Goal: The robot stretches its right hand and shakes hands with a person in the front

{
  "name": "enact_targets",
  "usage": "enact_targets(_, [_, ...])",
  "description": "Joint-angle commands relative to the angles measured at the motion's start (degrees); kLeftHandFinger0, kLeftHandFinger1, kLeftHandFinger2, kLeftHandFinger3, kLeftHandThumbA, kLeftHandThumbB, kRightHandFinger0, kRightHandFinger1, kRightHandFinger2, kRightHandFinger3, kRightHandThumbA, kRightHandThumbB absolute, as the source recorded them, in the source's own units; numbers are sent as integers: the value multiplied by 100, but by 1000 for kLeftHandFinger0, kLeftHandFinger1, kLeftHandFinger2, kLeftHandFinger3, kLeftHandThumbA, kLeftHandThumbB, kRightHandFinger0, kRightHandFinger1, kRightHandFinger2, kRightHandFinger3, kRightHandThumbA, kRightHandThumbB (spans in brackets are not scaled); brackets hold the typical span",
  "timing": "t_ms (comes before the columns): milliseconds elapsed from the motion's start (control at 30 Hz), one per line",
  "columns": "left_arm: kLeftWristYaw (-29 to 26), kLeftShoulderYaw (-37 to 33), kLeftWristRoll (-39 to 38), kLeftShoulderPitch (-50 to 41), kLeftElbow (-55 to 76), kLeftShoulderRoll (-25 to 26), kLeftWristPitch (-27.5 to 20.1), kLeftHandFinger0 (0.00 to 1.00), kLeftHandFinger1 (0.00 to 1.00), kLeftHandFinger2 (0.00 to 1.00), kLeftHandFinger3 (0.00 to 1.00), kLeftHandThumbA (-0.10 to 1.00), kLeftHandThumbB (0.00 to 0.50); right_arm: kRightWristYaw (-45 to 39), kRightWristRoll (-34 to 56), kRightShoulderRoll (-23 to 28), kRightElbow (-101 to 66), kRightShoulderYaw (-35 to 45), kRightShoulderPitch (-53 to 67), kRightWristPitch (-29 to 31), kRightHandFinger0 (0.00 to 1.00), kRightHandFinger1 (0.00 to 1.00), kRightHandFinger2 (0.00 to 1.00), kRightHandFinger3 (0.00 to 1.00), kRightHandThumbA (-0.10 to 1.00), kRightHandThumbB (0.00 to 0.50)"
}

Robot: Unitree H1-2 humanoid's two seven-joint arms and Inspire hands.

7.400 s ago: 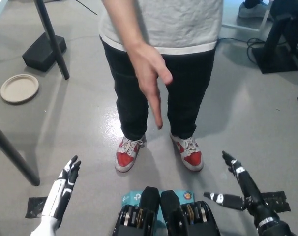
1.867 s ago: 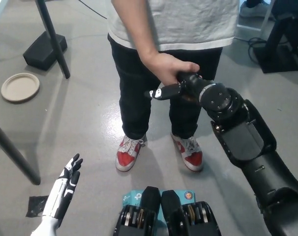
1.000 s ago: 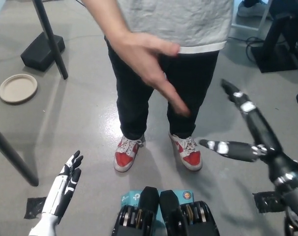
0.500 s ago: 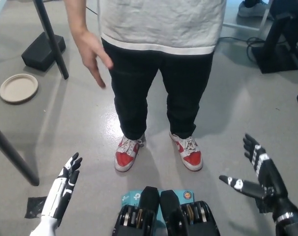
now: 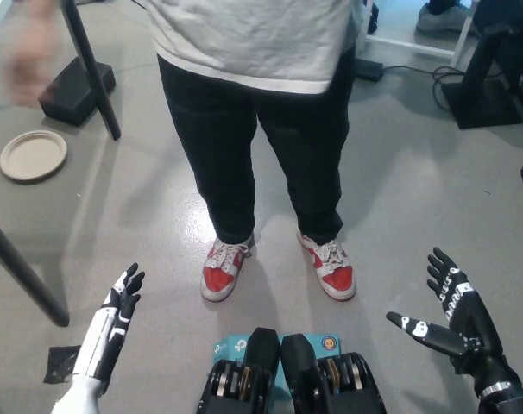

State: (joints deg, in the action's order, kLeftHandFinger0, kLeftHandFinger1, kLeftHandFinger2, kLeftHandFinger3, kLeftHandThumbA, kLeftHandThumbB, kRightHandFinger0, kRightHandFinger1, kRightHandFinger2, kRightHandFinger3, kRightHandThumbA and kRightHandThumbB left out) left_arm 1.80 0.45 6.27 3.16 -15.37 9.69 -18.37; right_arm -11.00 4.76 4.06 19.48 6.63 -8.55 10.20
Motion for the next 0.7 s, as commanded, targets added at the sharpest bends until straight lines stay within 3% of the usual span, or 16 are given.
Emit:
enact_targets(0, [-16,1,-20,124,25,48,-240,1000,1000,1000,1000,1000,123,-119,259,47,-12,-30,-175,338,1000,1000,1000,1000,1000,154])
enact_targets(200, [-6,24,-77,130,42,42,-215,1000,1000,1000,1000,1000,128,-38,115,29,-209,-158,-107,309,1000,1000,1000,1000,1000,171])
enact_targets(300, [-3,26,-75,159,49,52,-185,1000,1000,1000,1000,1000,125,13,-52,59,-379,-286,-49,149,1000,1000,1000,1000,1000,220])
enact_targets(567, [-28,48,-97,154,-2,17,-228,1000,1000,1000,1000,1000,112,18,6,96,-445,-396,17,92,1000,1000,1000,1000,1000,211])
enact_targets(667, [-19,44,-102,121,18,17,-236,1000,1000,1000,1000,1000,112,59,-73,117,-419,-418,42,117,1000,1000,1000,1000,1000,253])
